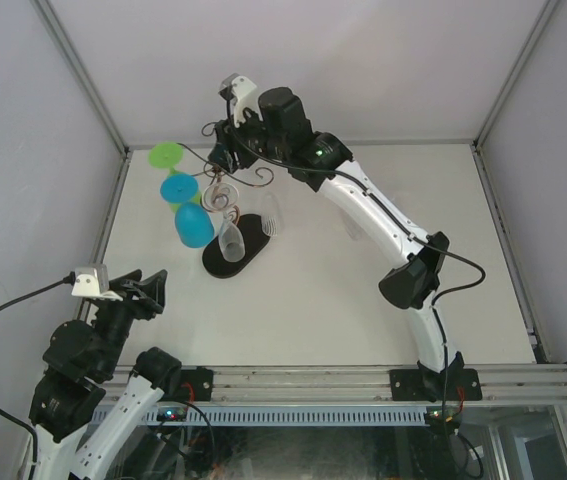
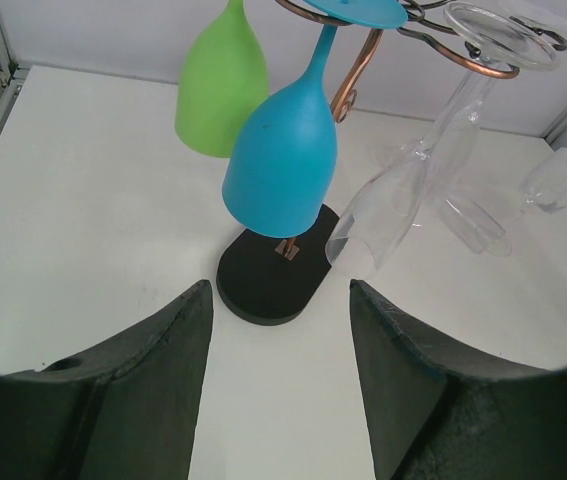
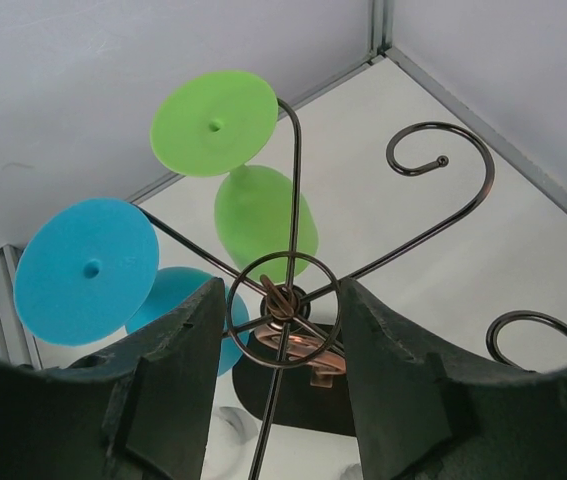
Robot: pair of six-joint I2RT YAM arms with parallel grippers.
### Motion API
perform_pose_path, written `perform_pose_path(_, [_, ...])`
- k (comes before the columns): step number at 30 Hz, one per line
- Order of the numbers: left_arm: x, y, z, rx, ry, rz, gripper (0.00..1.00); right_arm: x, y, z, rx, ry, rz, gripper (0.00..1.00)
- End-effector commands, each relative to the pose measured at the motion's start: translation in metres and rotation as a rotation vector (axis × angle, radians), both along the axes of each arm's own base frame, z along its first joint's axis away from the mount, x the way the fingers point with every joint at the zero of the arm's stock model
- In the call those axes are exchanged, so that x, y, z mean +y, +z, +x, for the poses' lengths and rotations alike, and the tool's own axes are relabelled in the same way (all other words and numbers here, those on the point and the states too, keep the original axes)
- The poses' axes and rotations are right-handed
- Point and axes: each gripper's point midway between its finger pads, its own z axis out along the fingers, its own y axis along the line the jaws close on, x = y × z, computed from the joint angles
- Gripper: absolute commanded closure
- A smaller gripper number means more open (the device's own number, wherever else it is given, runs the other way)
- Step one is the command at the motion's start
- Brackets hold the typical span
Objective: Place the wine glass upside down on the wine glass rack
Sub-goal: Adjust the wine rack at the center of the board.
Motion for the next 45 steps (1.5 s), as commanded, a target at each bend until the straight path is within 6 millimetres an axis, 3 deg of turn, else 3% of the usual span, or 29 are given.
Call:
perform_pose_path(1, [0.001,-0.002,0.003,-0.007,0.012,0.005,0.39,0.008,0.023,0.004,-0.055,-0.006,0.063,0.51])
perform_pose_path(10, [0.000,-0.003,0.004,-0.003,0.013,0.010,0.39,0.013,0.008,0.010,-0.046,-0.005,0.042,0.52])
perform_pose_path(23, [0.001,-0.003,0.004,-0.006,0.016,0.007,0.38,0.015,0.000,0.010,-0.068,-0.016,0.001,0.73])
perform_pose_path(35, [0.003,-0.003,0.003,-0.010,0.022,0.005,0.38,0.006,0.013,0.001,-0.155,-0.097,-0.062,1.00])
perform_pose_path(45, [0.003,-0.002,0.002,-0.015,0.021,0.003,0.38,-0.019,0.029,-0.004,-0.237,-0.273,-0.138,1.00])
